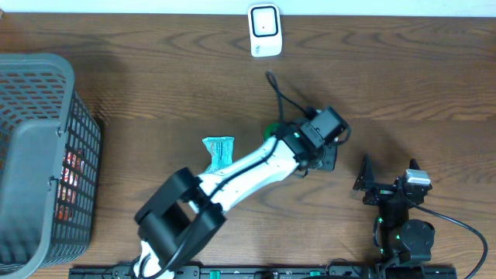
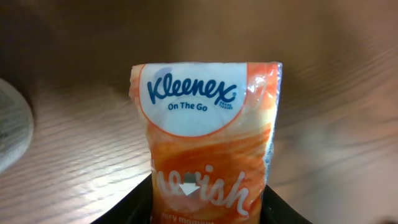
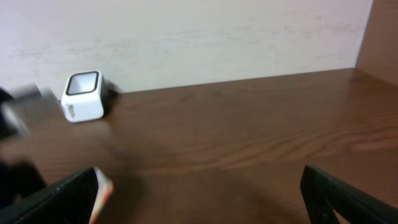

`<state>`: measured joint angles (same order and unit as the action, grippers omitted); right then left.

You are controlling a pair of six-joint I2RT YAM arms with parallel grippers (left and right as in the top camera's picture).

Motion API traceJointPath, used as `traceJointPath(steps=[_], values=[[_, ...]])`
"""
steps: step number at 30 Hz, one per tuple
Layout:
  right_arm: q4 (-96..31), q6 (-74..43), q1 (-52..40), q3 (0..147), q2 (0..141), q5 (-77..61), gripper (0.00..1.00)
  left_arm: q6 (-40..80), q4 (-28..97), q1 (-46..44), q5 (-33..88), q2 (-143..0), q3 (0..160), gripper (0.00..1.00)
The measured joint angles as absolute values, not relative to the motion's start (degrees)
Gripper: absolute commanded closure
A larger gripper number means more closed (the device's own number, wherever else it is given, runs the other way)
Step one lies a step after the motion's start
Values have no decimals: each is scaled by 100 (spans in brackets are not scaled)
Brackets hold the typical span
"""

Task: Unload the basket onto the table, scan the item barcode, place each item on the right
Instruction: 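Carry the Kleenex pack right of the bottle and release it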

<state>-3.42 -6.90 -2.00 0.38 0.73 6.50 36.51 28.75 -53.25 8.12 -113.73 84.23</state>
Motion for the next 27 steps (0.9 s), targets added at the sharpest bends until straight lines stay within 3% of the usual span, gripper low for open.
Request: traceJointPath(steps=[3,10,16,18,20,24,27], values=[[-342,-690,-200,38,73,650,1,3448,3068,-5380,506,-11568,8412,57],[-342,-692,-200,38,73,650,1,4405,2871,-5376,222,-11620,8401,18],[-342,-692,-200,38,75,650,1,5124,2740,-5380,196,-11620,8401,17],[-342,-690,-200,38,73,650,1,5203,2799,-5384,128,-11620,8401,23],[-342,-692,-200,38,73,650,1,5308,2877,-5387,10,-11620,8401,46],[-342,-692,-200,38,73,650,1,5328,2965,-5387,-290,-11620,8401,74],[-342,-692,-200,38,73,650,1,5376,2967,-5387,-495,-11620,8401,89]])
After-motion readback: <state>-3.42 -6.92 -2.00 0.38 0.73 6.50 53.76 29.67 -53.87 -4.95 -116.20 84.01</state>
